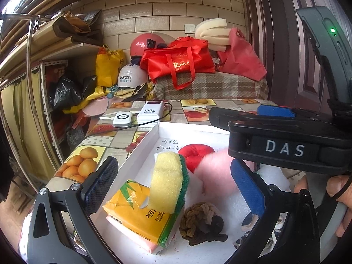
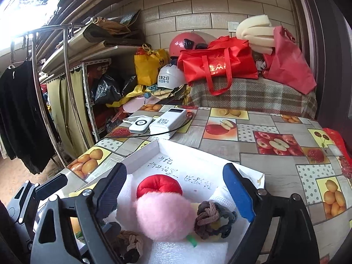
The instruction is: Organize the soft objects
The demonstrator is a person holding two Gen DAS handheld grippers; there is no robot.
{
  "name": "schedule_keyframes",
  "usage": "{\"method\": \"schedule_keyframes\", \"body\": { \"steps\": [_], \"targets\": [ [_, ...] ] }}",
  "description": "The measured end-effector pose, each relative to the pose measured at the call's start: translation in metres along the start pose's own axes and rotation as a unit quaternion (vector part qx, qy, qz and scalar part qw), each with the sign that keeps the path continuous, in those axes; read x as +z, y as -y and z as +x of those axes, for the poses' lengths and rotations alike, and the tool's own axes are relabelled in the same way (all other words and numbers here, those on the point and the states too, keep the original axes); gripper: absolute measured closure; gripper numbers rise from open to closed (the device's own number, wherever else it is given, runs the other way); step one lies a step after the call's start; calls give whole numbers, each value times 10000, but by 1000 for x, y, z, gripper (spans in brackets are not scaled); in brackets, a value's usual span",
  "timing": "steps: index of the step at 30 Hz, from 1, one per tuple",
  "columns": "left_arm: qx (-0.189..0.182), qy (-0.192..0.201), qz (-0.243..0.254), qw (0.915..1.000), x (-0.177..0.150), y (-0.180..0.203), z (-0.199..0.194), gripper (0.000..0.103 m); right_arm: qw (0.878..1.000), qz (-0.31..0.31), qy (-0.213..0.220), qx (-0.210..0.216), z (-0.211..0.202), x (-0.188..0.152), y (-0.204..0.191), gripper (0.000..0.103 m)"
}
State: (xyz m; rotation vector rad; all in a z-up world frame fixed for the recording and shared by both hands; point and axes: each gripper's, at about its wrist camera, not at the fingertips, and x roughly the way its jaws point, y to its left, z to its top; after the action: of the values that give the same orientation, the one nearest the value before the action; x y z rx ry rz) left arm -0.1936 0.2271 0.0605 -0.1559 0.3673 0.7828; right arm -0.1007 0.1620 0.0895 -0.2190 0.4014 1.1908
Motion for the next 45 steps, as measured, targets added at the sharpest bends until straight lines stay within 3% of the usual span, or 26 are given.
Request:
{"method": "schedule_keyframes", "body": {
  "steps": [1, 2, 16, 24, 30, 34, 38, 45],
  "targets": [
    [7, 9, 0, 10000, 0, 0, 0, 0, 10000, -6, 34, -3, -3, -1, 0, 2],
    [11, 20, -1, 10000, 0, 0, 0, 0, 10000, -9, 59, 10, -5, -1, 0, 0],
    [-1, 16, -5, 10000, -1, -1, -2, 0, 9990, 148, 410, -89, -54, -23, 20, 0],
    [-59, 17, 88, 9999, -5, 4, -5, 0, 9921, -161, 735, -1006, -90, -45, 29, 0],
    [452, 480, 153, 9977, -5, 11, -28, 0, 9864, 168, 812, -1420, -113, -54, 47, 0],
    [772, 637, -10, 9950, -6, 23, -50, 0, 9868, 652, 695, -1308, -127, -62, 68, 0],
    [676, 389, -119, 9969, -8, 42, -59, 0, 9833, 838, 950, -1303, -150, -69, 81, 0],
    [141, -70, -212, 9997, -7, 64, -74, 0, 9781, 1012, 1269, -1304, -182, -76, 91, 0]
  ]
}}
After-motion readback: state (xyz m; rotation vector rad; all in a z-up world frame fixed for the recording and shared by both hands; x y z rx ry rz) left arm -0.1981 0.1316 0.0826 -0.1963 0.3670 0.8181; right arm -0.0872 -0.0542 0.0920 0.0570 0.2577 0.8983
